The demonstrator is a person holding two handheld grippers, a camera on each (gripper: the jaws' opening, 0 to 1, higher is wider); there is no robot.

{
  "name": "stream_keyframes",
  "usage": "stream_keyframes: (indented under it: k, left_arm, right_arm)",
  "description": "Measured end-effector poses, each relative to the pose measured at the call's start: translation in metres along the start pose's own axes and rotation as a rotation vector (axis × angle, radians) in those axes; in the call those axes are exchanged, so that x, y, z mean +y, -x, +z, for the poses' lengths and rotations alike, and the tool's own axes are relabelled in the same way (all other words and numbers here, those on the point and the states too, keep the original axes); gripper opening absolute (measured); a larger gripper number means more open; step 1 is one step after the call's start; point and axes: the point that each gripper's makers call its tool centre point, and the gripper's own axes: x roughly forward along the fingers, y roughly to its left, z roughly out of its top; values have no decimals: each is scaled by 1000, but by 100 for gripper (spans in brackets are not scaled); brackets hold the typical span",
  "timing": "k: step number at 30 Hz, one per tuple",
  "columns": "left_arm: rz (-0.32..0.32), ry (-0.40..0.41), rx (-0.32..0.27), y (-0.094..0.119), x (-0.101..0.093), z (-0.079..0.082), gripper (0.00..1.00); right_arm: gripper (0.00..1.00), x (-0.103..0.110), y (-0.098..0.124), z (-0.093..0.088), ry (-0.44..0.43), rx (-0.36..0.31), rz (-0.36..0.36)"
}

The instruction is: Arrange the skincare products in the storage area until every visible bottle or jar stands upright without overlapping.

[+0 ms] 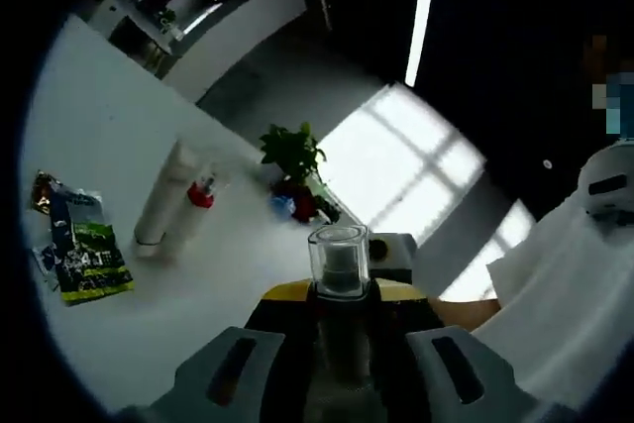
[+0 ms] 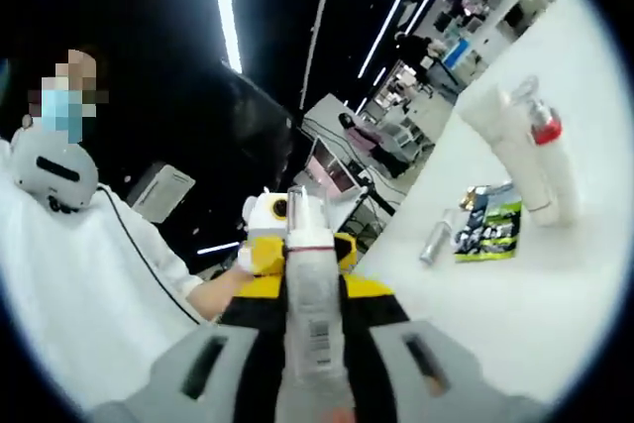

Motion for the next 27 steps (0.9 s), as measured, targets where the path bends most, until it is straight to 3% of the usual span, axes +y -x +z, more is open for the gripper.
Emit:
stream_keyframes:
  k: [1,2,3,5,9,12,18,24,27]
  left_arm:
    - [37,-42,28,0,5,-2,18]
    - [47,-67,38,1,5,-2,18]
    - [52,-92,39,1,5,0,18]
    - [49,-92,31,1,2,4,18]
    - [97,-185,63,4,8,6,18]
    - [158,-306,158,6,20,-3,18]
    - [174,-391,259,0,23,-20,18]
    - [192,-458,335,-7,29,-31,18]
    - [211,-479,355,-10,36,-32,18]
  right_arm:
    - [26,-8,1,-2,95,11,-57]
    - [32,-12,1,-5,126,33,-91]
    - [35,-16,2,-13,114,80,-123]
    - [38,-17,4,-18,123,96,-128]
    - [34,-21,17,-24,136,137,-160]
    - [32,-24,32,-5,133,73,-200]
    - [34,-20,35,30,159,-29,-214]
    - [33,-8,9,33,193,-18,-184]
    - [33,-19,2,20,238,38,-233]
